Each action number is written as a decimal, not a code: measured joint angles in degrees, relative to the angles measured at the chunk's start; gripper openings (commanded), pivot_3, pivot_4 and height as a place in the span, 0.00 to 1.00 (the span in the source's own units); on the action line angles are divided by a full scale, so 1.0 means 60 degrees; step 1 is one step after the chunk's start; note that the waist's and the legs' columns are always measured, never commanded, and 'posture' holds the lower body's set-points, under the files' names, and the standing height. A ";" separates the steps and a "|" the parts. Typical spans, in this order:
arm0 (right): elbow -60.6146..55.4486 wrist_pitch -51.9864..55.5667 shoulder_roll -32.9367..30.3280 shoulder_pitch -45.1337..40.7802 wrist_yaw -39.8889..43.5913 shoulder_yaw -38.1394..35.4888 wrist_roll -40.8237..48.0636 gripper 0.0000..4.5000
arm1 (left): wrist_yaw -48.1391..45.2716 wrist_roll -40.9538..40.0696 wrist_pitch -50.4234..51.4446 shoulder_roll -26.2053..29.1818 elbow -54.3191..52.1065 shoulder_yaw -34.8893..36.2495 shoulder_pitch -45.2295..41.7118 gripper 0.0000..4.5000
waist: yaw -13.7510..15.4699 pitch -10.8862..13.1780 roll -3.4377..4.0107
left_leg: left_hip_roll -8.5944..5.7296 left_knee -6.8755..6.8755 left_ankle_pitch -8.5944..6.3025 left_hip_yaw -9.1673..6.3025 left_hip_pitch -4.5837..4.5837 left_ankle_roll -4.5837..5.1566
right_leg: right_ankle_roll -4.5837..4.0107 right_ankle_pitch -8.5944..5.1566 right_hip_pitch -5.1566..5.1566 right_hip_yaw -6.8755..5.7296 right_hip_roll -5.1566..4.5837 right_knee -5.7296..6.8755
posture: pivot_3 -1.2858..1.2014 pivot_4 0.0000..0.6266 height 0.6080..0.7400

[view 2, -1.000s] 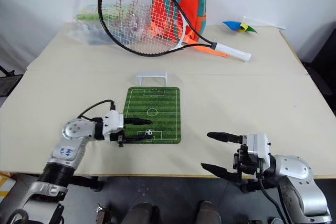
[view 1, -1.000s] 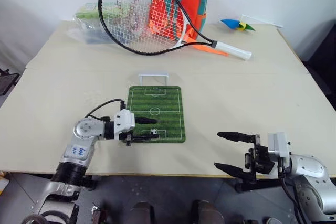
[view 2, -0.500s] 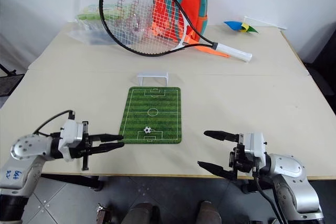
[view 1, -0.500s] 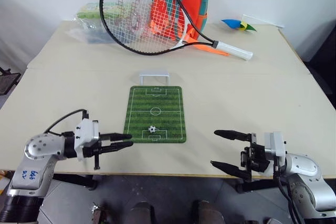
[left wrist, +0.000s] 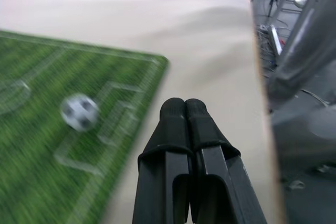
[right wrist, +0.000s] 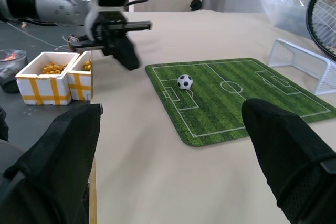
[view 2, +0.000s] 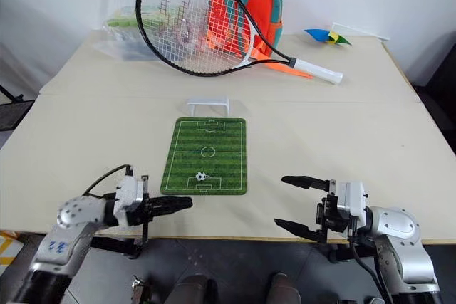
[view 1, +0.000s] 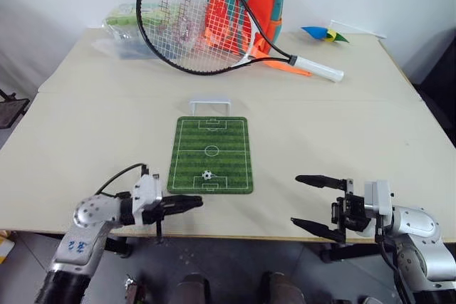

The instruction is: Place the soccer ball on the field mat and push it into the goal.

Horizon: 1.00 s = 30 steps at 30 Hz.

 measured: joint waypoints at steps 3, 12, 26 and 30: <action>-0.0045 0.0036 0.0002 0.0081 -0.0089 -0.0012 -0.0001 1.00 | 0.0212 0.0370 0.0019 -0.0216 0.0597 -0.0307 -0.0661 0.01 | 0.0008 -0.0001 0.0002 | 0.0000 -0.0001 0.0000 0.0002 -0.0001 0.0000 | 0.0000 0.0000 0.0000 -0.0002 0.0001 -0.0002 | 0.52 0.24 1.00; -0.0493 0.0082 0.0068 0.0453 -0.0622 -0.0161 -0.0011 1.00 | 0.0994 0.1285 -0.0132 -0.1287 0.3409 -0.0813 -0.2949 0.01 | 0.0084 0.0001 -0.0003 | -0.0005 0.0008 0.0003 -0.0001 -0.0008 0.0003 | 0.0005 0.0003 0.0004 -0.0004 0.0000 -0.0004 | 0.52 0.24 1.00; -0.0542 -0.0475 0.1429 0.0135 -0.2775 -0.0237 -0.0524 1.00 | 0.1131 0.0131 -0.0703 -0.0110 0.2645 0.1332 -0.2905 0.01 | -0.0297 0.0003 -0.0009 | 0.0003 -0.0013 0.0001 0.0012 0.0004 0.0000 | 0.0007 0.0004 -0.0010 0.0015 0.0005 -0.0005 | 0.52 0.24 1.00; 0.0044 -0.0842 0.1838 -0.0058 -0.3056 -0.0256 -0.0622 1.00 | 0.0947 -0.0326 0.0124 0.1563 0.2123 0.3146 -0.0749 0.01 | -0.0460 0.0016 0.0014 | 0.0010 -0.0029 -0.0002 0.0017 0.0014 -0.0002 | 0.0002 0.0001 -0.0015 0.0031 0.0010 -0.0006 | 0.52 0.24 1.00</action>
